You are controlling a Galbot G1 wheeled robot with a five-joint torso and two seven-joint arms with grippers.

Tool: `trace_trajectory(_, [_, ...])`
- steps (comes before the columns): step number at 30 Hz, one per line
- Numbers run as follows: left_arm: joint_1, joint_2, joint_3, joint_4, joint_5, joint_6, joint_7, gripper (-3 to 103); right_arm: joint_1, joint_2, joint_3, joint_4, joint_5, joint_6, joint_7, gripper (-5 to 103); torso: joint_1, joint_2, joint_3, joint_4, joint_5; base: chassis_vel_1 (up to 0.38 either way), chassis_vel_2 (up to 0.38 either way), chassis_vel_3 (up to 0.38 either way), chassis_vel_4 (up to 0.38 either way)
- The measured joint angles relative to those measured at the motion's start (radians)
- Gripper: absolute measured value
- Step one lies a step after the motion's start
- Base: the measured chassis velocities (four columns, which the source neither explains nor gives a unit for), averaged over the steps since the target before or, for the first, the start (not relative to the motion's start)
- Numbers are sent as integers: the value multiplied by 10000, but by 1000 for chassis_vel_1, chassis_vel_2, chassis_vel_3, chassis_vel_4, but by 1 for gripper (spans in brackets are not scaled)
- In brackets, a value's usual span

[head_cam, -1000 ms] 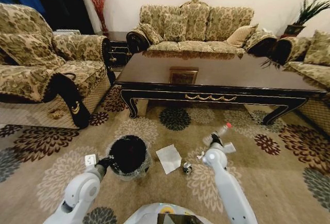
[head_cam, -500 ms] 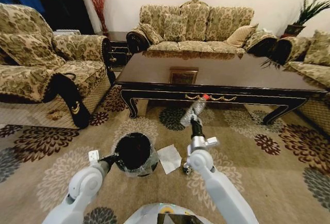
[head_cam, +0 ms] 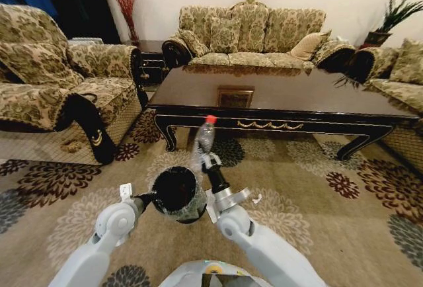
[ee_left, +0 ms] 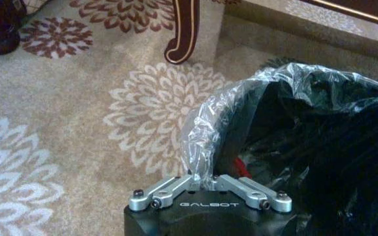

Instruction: Move to the front of the table and pick up the trash from the floor, then place it into the trash bin.

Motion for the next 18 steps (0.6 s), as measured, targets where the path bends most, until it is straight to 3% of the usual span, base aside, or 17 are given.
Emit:
trace_trajectory(8, [-479,115,383,287,-350,0,-175,1,1051,598,-697,-602,235,41,-43,21,0,0,0,2,0,0,0,0,0])
trace_trajectory(18, [-690,375,461,111,-769,0,-326,1,1355,766,-974,-2399,-1037,772,-1519,21,0,0,0,1,1,0,0,0,0])
